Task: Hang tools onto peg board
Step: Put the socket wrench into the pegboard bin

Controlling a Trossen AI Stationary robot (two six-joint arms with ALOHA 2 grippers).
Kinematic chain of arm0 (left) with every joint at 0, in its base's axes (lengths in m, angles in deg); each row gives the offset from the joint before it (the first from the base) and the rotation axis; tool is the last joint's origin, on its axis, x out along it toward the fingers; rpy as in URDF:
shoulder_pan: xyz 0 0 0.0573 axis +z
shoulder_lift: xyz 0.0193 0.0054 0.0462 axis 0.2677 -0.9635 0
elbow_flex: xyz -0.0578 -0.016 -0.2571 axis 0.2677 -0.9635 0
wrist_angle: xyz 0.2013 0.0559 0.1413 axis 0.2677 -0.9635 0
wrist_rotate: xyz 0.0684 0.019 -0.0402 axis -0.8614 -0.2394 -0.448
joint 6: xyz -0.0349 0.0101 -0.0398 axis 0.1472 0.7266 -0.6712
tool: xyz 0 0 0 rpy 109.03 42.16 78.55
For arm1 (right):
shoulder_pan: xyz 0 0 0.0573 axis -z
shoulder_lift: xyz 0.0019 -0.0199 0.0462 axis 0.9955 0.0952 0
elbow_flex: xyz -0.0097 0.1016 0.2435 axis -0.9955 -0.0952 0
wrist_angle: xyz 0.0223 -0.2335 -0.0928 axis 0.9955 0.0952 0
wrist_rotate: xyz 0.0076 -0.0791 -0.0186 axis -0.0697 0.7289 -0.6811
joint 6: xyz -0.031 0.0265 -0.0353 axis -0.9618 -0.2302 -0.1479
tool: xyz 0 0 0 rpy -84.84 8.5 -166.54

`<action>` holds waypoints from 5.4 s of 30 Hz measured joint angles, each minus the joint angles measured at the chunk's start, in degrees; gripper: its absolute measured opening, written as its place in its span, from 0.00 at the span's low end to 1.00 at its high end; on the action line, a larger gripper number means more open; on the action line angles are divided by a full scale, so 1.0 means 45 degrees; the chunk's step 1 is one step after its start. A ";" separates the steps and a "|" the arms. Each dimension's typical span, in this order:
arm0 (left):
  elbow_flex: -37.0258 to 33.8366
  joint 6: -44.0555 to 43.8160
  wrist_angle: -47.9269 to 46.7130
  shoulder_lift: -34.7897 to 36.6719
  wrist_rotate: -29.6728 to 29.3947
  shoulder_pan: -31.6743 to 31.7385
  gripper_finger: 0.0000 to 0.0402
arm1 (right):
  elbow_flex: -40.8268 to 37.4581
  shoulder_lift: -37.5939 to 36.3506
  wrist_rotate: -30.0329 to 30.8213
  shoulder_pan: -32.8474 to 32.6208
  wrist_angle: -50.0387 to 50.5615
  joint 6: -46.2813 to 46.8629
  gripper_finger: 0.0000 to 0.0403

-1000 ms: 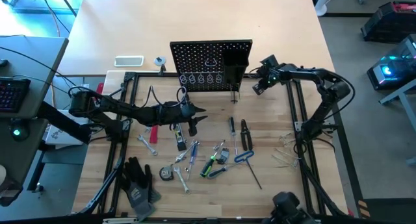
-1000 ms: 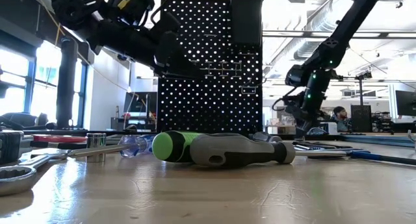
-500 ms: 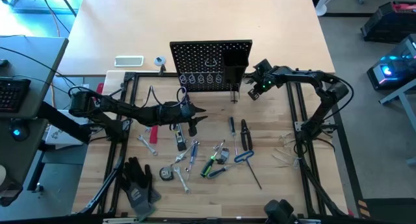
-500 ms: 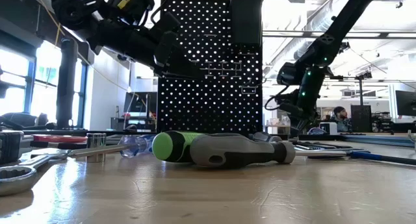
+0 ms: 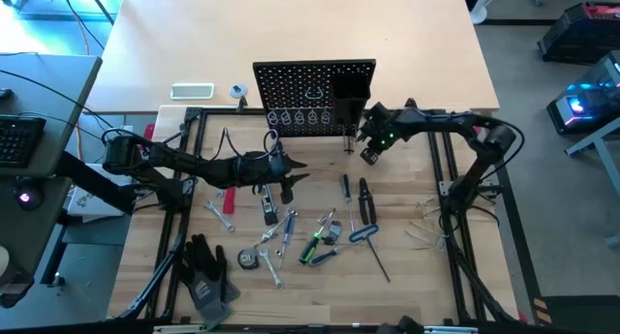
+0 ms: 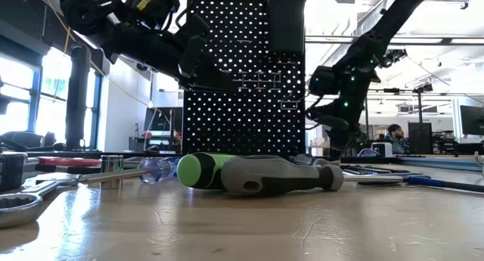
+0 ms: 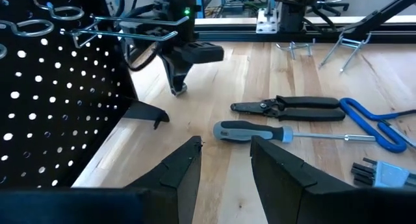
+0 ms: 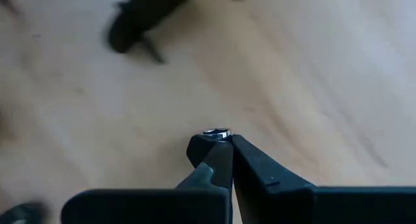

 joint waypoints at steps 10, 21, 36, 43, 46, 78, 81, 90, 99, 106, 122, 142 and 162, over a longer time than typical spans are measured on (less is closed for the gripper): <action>-0.0003 0.0000 -0.0108 0.0000 0.0006 -0.0005 0.31 | -0.0034 0.0039 0.1177 -0.1891 0.0043 0.0830 0.15; -0.0005 -0.0029 -0.0102 0.0000 0.0006 -0.0047 0.31 | -0.0029 0.0049 0.1925 -0.2658 0.0182 0.1415 0.16; -0.0005 -0.0020 -0.0071 0.0000 -0.0004 -0.0204 0.31 | -0.0068 -0.0655 0.1403 -0.2779 0.0504 0.1410 0.00; -0.0005 -0.0021 0.0047 0.0000 -0.0004 -0.0199 0.31 | -0.0068 -0.0782 0.0888 -0.2721 0.0992 0.1618 0.02; -0.0005 -0.0024 0.0044 -0.0005 -0.0004 -0.0199 0.31 | -0.0068 -0.0782 0.0241 -0.2772 0.0727 0.1659 0.03; -0.0011 -0.0131 0.0530 -0.0902 -0.0042 0.0010 0.31 | -0.0039 -0.2179 -0.1875 -0.3328 0.0233 0.0728 0.35; -0.0011 -0.0196 0.1065 -0.1400 -0.0011 0.0010 0.31 | -0.0025 -0.2639 -0.0867 -0.3375 0.1006 0.1051 0.35; -0.0010 -0.0232 0.2371 -0.2377 0.0340 0.0019 0.31 | -0.0835 -0.2728 0.0839 -0.4431 -0.0129 0.2782 0.35; -0.0010 0.0010 0.2403 -0.2375 0.0482 0.0015 0.31 | -0.2028 -0.2725 0.1672 -0.5209 -0.2215 0.4152 0.36; -0.0010 0.0074 0.2414 -0.2370 0.0482 0.0015 0.31 | -0.2031 -0.2725 0.2581 -0.5438 -0.2529 0.4508 0.55; -0.0005 0.0012 0.2696 -0.2365 0.0482 0.0015 0.31 | -0.3566 -0.2725 0.3252 -0.5623 -0.4460 0.6168 0.62; 0.0010 -0.0005 0.3128 -0.2365 0.0477 0.0170 0.31 | -0.6306 -0.2735 0.5464 -0.6840 -0.9311 0.6730 0.62; 0.0010 -0.0248 0.3079 -0.2365 0.0567 0.0187 0.31 | -0.6261 -0.1001 0.6980 -0.7257 -1.0672 0.7317 0.43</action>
